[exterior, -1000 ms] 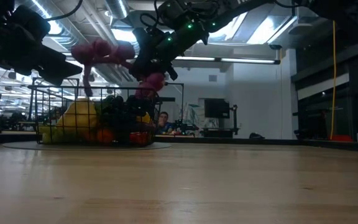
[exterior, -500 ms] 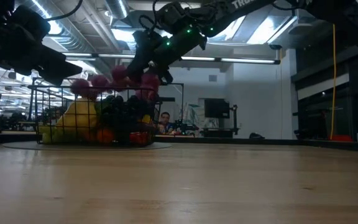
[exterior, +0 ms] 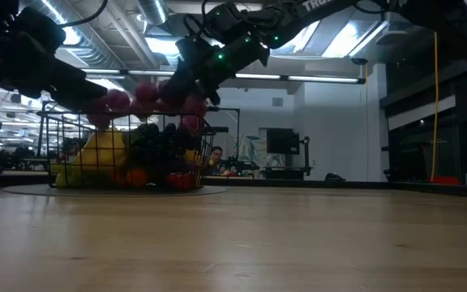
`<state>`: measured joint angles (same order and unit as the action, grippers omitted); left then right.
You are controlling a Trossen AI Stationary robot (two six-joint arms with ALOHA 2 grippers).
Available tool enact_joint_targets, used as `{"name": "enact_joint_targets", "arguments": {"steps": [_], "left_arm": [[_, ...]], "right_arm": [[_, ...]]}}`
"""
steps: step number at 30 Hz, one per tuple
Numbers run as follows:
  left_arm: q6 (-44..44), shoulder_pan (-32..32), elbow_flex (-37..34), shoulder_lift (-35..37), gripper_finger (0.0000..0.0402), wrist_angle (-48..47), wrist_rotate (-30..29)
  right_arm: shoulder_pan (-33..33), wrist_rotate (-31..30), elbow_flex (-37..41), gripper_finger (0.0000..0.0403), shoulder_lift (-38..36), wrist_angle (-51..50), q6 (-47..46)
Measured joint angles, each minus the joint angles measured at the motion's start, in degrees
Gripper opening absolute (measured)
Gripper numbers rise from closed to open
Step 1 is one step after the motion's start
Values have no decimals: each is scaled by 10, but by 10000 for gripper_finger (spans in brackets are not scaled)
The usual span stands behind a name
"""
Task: Build produce basket
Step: Put the garlic into the wire basket
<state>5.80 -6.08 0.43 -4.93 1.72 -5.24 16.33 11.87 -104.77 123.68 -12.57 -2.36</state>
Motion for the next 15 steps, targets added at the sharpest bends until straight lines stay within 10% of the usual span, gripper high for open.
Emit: {"name": "enact_joint_targets", "arguments": {"steps": [15], "left_arm": [[0,0,0,0,235,0,0]], "right_arm": [[-39,-185,0,255,0,-13,148]]}}
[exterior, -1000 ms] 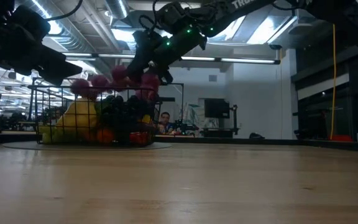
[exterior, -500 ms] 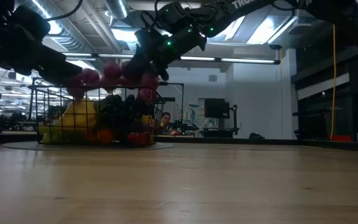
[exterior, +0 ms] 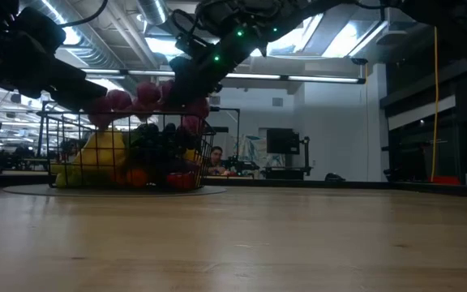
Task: Build produce basket
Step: Put the garlic into the wire basket, then return to Home Position
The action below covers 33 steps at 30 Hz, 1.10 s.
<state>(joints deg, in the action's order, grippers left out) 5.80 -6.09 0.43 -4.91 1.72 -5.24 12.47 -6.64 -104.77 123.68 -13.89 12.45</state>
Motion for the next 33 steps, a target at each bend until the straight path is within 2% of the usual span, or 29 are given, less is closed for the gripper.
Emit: {"name": "enact_joint_targets", "arguments": {"steps": [5,8,12,21,27,29,33], "left_arm": [[0,0,0,0,235,0,0],[0,0,0,0,235,0,0],[0,0,0,0,235,0,0],[0,0,0,0,235,0,0],[0,0,0,0,235,0,0],[0,0,0,0,235,0,0],[0,0,0,0,235,0,0]], "right_arm": [[-18,-72,0,255,0,12,18],[-26,-39,0,255,0,14,35],[-40,-79,0,255,0,31,31],[-50,-110,0,255,0,35,29],[-50,-293,0,255,0,46,40],[-49,-313,0,255,-6,36,51],[-51,-314,0,255,-34,11,51]]}}
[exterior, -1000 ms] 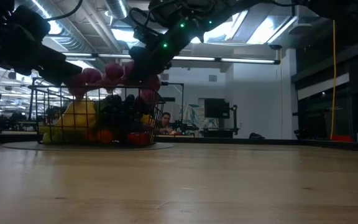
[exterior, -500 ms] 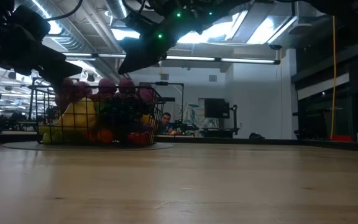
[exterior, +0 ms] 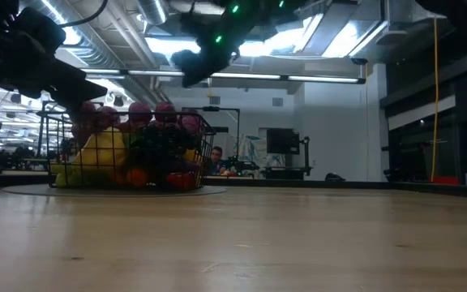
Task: Build produce basket
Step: Return to Home Position
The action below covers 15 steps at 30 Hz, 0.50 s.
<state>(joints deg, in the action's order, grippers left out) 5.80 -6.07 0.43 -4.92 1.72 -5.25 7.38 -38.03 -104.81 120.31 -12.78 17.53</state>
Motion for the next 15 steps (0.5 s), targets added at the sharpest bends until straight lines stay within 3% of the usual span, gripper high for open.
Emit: {"name": "enact_joint_targets", "arguments": {"steps": [8,15], "left_arm": [[0,0,0,0,235,1,0],[0,0,0,0,235,2,-1]], "right_arm": [[1,16,0,255,-91,-179,-117],[-11,39,0,255,-134,-428,-231]]}}
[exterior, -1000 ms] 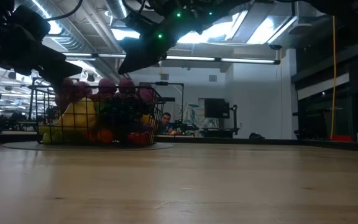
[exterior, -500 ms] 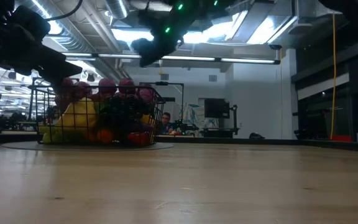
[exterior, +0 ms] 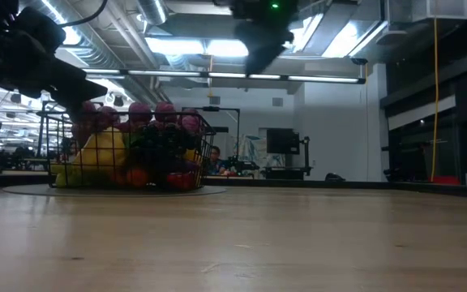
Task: Build produce basket
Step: Return to Home Position
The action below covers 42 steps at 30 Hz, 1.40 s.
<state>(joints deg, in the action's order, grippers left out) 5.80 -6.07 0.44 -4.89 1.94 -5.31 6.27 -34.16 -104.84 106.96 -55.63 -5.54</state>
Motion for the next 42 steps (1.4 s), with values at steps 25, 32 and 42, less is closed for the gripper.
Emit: {"name": "enact_joint_targets", "arguments": {"steps": [25,32,42], "left_arm": [[0,0,0,0,235,1,0],[0,0,0,0,235,2,0],[0,0,0,0,235,2,0]], "right_arm": [[-169,-7,331,255,-212,-212,-406],[-246,-7,483,255,-362,-116,-484],[-293,-68,666,255,-508,74,-477]]}}
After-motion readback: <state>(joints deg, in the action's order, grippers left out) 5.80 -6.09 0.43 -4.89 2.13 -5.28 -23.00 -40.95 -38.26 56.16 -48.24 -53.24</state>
